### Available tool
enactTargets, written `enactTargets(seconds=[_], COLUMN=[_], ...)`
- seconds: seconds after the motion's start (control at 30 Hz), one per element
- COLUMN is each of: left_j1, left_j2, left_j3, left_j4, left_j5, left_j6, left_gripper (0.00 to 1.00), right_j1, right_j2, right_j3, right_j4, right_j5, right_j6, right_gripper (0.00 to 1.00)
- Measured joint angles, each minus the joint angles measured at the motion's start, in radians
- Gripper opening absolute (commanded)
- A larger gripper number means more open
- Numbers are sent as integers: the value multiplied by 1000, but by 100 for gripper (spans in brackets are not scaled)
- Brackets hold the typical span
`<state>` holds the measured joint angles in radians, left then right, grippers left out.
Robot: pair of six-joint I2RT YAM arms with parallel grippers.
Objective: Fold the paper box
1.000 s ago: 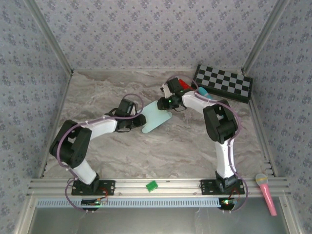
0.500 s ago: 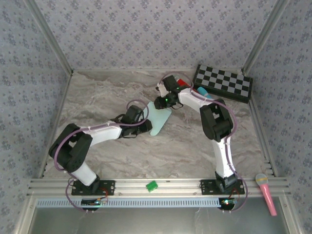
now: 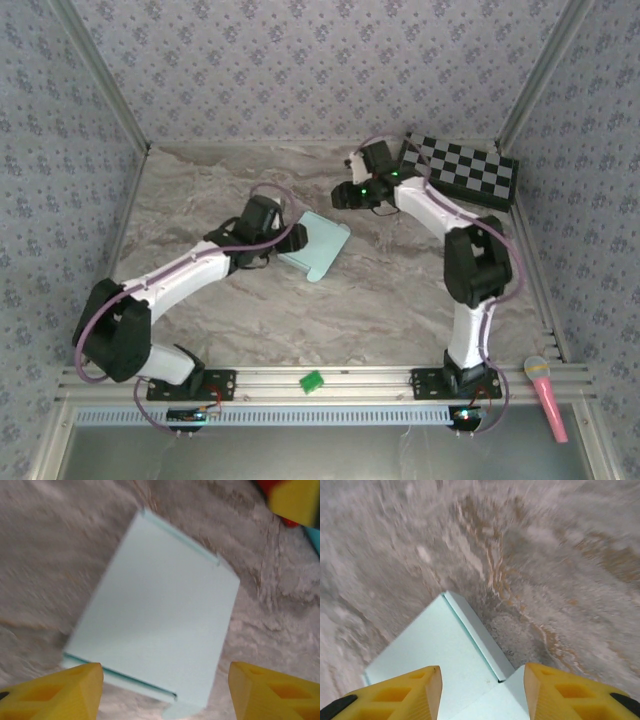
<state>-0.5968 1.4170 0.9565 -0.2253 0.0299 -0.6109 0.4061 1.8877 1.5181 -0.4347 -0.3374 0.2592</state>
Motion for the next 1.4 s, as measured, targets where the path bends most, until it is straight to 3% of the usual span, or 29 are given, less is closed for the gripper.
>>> enactTargets(seconds=[0.17,0.33,0.67,0.93,1.4], left_j1=[108,162,191,191,191], left_j2=[41,139,343,428,467], left_j3=[72,114,166,193,198], left_j4=[-16,-1,20,51,72], left_j5=[38,158,306,374,409], left_j6=[179,300,367,354,314], left_gripper=[78,78,73,63,46], right_j1=[-51,-63,32,71,106], right_j2=[-177,-268,-288,-116,-27], right_j3=[-224,-483,-765,-798,-780], right_j4=[127,264,661,973,1092], right_j5=[-5,-26,-45,-70,-87], right_j6=[99,220,473,639,715], right_gripper=[55,63,64,61,50])
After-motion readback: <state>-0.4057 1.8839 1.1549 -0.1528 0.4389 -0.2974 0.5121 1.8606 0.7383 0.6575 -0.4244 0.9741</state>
